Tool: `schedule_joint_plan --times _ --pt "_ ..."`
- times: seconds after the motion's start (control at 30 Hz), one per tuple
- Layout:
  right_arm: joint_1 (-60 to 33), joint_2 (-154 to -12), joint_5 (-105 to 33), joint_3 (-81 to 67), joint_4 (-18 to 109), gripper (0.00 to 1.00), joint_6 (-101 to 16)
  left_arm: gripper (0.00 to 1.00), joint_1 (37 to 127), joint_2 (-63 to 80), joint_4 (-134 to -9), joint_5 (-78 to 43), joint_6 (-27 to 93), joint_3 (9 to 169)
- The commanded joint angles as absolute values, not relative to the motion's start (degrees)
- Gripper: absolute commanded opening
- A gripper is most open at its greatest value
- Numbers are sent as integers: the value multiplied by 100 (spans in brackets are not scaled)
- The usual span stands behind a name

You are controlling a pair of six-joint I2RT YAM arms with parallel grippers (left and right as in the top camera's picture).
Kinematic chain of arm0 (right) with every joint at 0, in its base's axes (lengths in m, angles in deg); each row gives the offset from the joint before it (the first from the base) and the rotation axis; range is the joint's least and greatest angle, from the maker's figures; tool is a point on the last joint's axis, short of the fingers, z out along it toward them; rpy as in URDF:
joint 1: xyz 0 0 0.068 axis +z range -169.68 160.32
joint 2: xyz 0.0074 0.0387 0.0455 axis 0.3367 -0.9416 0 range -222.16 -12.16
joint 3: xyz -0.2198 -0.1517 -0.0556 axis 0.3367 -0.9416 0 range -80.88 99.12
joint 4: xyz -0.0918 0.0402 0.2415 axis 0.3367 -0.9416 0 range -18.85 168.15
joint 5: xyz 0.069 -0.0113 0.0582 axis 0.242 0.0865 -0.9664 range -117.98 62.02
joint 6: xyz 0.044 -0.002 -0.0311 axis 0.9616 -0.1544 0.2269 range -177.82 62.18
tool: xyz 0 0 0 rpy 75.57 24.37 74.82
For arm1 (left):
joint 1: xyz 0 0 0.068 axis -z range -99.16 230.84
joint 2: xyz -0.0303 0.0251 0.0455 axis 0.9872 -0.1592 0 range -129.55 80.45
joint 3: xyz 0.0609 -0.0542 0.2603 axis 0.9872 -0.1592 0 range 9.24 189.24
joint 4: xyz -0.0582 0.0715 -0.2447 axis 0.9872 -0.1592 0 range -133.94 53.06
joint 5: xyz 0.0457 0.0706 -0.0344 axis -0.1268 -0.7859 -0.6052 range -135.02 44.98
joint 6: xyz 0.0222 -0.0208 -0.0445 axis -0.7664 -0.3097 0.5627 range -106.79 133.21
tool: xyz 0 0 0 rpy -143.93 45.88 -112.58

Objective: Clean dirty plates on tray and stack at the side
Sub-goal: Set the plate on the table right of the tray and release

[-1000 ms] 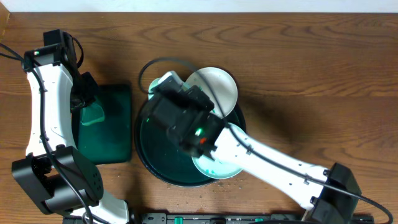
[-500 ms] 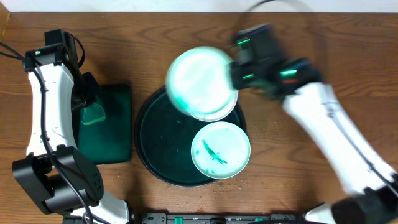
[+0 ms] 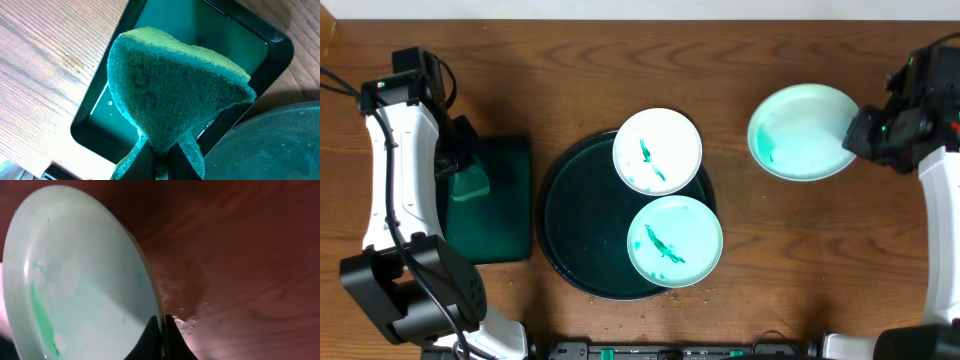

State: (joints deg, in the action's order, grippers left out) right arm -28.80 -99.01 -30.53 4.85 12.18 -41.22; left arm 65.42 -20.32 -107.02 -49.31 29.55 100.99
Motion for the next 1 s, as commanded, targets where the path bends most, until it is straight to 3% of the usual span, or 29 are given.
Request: schedule_joint_plan --times 0.0,0.3,0.53,0.73,0.97 --pt "-2946 -9951 -2954 -232 1591 1 -4369 7 6555 -1980 -10711 -4995 3003 10210" --pt "-2944 -9951 -3402 -2201 3451 1 -4633 7 6555 -1980 -10713 -4995 3005 10210" --pt "-2935 -9951 -3402 -2701 3895 2 -4734 8 6555 -1980 -10713 -4995 3005 10210" --pt "-2933 -9949 -3584 -2581 3766 34 -4913 7 6555 -1980 -10713 -4995 3000 10210" --pt "-2537 -9978 -4633 -1451 3323 44 -5129 7 6555 -1975 -10691 -4990 2906 10212"
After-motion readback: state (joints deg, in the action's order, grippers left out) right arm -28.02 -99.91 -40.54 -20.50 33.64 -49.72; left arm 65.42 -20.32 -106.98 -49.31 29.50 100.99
